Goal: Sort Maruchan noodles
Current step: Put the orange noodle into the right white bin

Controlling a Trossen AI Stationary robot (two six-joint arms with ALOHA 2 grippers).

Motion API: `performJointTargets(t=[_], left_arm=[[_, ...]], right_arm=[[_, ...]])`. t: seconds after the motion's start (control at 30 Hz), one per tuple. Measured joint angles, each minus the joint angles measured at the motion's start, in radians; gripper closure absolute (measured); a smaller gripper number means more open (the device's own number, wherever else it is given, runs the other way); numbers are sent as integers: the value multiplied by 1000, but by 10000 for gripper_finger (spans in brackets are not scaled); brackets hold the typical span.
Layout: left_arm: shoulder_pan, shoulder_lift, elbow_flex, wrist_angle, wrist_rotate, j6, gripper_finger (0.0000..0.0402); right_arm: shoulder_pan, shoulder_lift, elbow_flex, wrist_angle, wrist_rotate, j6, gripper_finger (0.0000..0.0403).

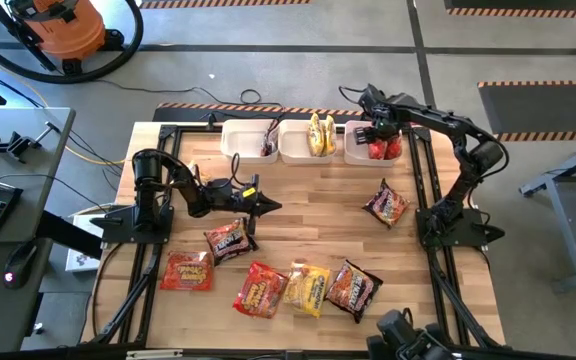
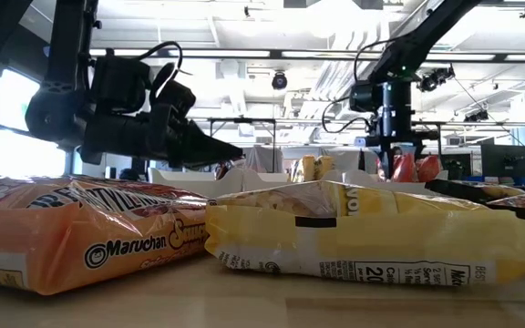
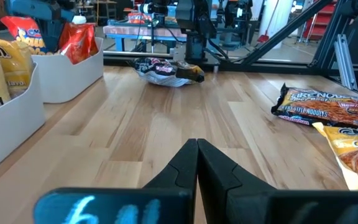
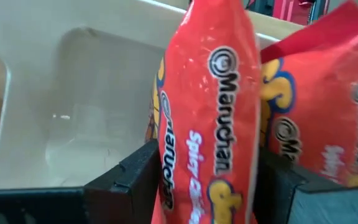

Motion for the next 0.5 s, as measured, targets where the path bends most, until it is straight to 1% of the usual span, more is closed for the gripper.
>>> performJointTargets(t=[0.23, 0.5], left_arm=[[0, 0, 0, -4, 0, 5, 401], [0, 0, 0, -4, 0, 4, 401]], right_arm=[[0, -65, 0, -32, 38, 0, 213], [-2, -67, -8, -58, 80, 9, 213]])
